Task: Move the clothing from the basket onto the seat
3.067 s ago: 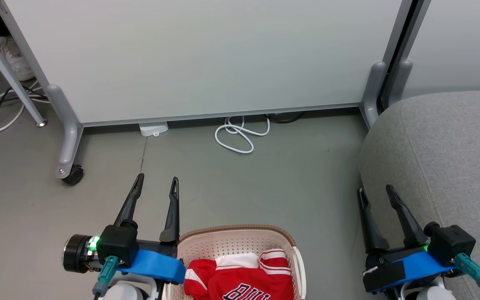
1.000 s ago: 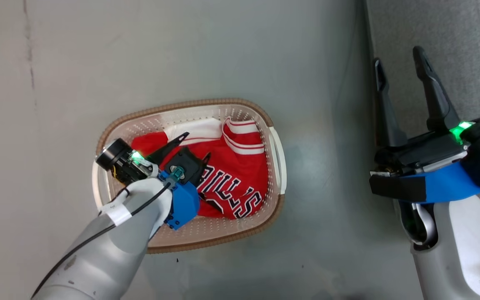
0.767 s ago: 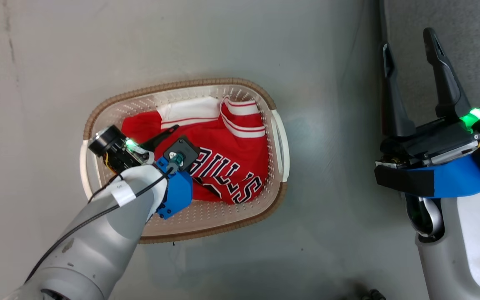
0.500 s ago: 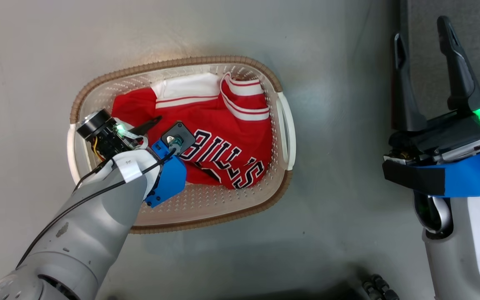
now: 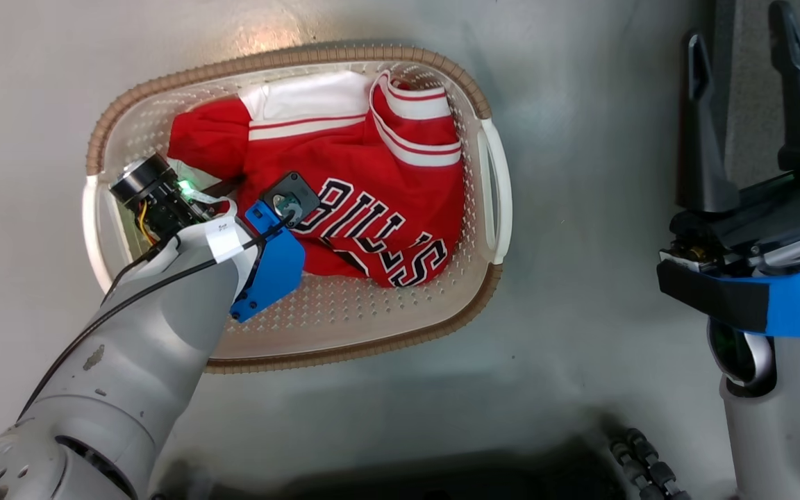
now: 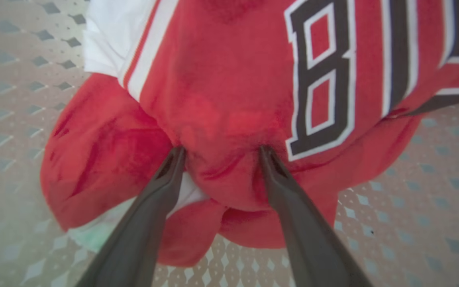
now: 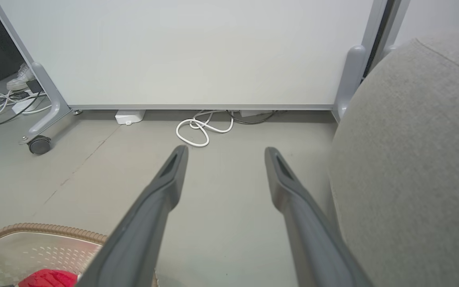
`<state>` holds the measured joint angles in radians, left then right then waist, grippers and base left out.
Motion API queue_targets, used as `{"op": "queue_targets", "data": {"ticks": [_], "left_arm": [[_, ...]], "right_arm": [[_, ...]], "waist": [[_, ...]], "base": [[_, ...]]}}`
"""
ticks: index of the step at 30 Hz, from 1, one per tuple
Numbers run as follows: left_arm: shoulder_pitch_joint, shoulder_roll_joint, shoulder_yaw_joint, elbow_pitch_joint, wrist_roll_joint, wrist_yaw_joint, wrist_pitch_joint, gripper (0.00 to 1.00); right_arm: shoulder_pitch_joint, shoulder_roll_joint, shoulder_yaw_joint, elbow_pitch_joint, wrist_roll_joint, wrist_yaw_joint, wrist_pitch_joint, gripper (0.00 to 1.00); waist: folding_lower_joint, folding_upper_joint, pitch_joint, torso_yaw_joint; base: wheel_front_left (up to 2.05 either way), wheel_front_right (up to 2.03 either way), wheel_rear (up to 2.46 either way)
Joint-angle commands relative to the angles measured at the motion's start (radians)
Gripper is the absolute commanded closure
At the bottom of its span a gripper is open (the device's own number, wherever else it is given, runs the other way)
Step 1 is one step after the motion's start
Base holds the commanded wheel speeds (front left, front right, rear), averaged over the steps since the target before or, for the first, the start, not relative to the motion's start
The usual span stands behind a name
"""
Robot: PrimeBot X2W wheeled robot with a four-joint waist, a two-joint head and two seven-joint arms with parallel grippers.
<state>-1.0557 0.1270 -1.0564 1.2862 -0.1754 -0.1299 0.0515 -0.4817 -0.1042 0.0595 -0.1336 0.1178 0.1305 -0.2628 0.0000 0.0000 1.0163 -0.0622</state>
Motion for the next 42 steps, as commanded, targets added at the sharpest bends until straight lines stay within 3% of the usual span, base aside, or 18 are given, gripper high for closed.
{"op": "queue_targets", "data": {"ticks": [1, 5, 7, 8, 22, 42], "left_arm": [[-0.017, 0.001, -0.006, 0.002, -0.006, 0.0, 0.005, 0.0], [-0.025, -0.008, -0.013, 0.003, -0.014, 0.0, -0.006, 0.0], [-0.026, -0.012, -0.026, 0.003, -0.013, 0.0, -0.015, 0.73], [-0.026, -0.013, -0.027, 0.003, -0.022, 0.0, -0.021, 1.0], [0.005, -0.04, -0.024, 0.003, -0.119, 0.0, -0.092, 1.0], [0.084, -0.074, -0.013, -0.027, -0.223, 0.0, -0.292, 1.0]], "right_arm": [[0.0, -0.005, -0.002, -0.01, -0.001, 0.0, -0.003, 0.0], [0.004, -0.001, -0.004, -0.022, -0.002, 0.0, -0.003, 0.0], [0.004, 0.001, -0.003, -0.024, -0.002, 0.0, -0.003, 0.0], [0.004, 0.001, -0.003, -0.023, -0.002, 0.0, -0.003, 0.0], [-0.004, 0.002, -0.001, -0.003, 0.007, 0.0, -0.003, 0.0], [0.066, 0.004, -0.009, 0.059, 0.024, 0.0, -0.003, 0.0]], "waist": [[0.0, 0.0, 0.013, -0.001], [0.0, 0.0, 0.026, 0.0], [0.0, 0.0, 0.028, 0.001], [0.0, 0.0, 0.028, 0.002], [0.0, 0.0, -0.047, 0.018], [0.0, 0.0, -0.288, 0.059]], "base": [[0.0, 0.0, 0.0], [0.0, 0.0, 0.0], [0.0, 0.0, 0.0], [0.0, 0.0, 0.0], [0.0, 0.0, 0.0], [0.0, 0.0, 0.0]]}}
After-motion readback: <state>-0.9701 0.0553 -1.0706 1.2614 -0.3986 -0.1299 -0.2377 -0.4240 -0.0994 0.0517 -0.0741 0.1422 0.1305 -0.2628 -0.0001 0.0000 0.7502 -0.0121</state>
